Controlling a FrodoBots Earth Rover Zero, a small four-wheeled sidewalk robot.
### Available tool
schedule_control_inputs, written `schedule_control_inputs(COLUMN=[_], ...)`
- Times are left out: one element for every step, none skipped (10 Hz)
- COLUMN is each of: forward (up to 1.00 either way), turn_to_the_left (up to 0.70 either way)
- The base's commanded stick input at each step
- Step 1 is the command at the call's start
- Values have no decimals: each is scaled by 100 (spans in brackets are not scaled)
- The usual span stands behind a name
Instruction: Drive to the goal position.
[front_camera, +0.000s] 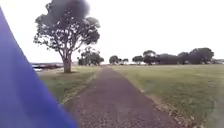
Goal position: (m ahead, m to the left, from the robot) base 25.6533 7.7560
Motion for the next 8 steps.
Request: schedule_control_inputs(forward=[70, 70, 70, 70, 70, 70, 70, 70], turn_to_the_left=[0, 0, 0, 0, 0, 0, 0, 0])
